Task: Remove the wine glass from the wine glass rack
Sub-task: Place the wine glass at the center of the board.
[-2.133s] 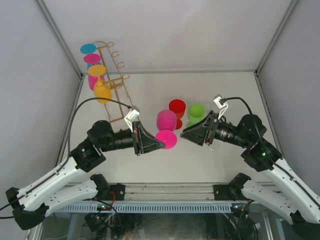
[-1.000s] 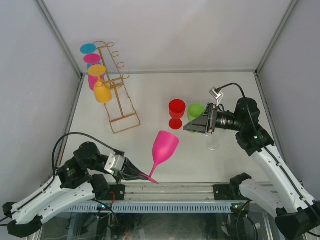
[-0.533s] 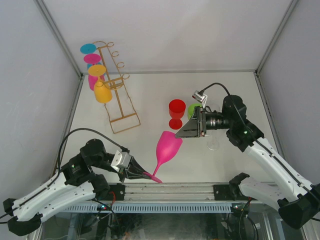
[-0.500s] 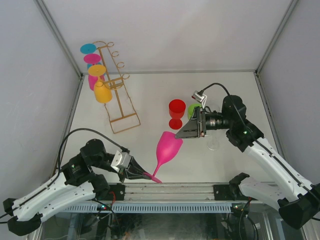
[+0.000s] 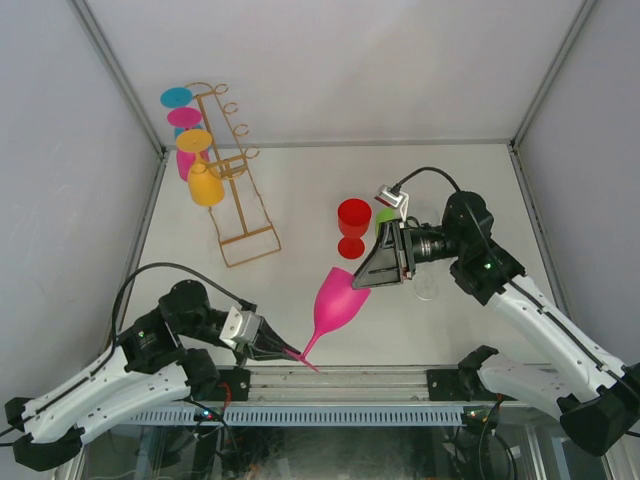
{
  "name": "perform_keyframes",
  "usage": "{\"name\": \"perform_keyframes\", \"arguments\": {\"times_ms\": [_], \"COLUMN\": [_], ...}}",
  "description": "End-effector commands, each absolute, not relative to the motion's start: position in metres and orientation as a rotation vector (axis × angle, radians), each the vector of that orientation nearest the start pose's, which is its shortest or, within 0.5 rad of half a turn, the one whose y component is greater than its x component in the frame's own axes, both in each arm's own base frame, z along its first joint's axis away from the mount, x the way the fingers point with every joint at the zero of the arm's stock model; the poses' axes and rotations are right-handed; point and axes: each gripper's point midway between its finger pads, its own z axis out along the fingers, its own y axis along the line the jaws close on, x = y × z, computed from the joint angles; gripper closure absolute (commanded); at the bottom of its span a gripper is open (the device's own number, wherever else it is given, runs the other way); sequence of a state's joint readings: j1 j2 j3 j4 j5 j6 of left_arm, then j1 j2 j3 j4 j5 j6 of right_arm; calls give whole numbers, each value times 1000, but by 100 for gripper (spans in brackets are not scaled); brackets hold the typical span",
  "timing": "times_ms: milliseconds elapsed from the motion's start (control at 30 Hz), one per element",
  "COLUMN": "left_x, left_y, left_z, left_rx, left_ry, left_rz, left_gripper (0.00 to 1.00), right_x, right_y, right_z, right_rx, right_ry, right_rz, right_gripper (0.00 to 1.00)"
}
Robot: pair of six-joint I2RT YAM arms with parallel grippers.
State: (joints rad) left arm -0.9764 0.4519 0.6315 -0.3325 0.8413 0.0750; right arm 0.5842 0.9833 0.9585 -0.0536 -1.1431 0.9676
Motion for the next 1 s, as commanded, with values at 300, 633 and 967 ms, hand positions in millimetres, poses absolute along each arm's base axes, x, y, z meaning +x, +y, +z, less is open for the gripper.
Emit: {"name": "perform_keyframes", "arguments": {"times_ms": [300, 633, 967], "left_x": [14, 20, 20], "left_y": [-234, -235, -237], "left_z": [290, 284, 289], "left_rx": [1418, 1386, 1386], "left_ry": [1084, 1120, 1105], "left_rz": [-1257, -1246, -1250], "left_gripper": [100, 100, 100], "right_x": [85, 80, 79], "right_y": [279, 281, 282], "right_z": [355, 350, 353], "right_rx": [-758, -792, -811], "right_ry": [1998, 2028, 2003], "right_rz": [2000, 2026, 2034], "right_gripper": [64, 58, 73]}}
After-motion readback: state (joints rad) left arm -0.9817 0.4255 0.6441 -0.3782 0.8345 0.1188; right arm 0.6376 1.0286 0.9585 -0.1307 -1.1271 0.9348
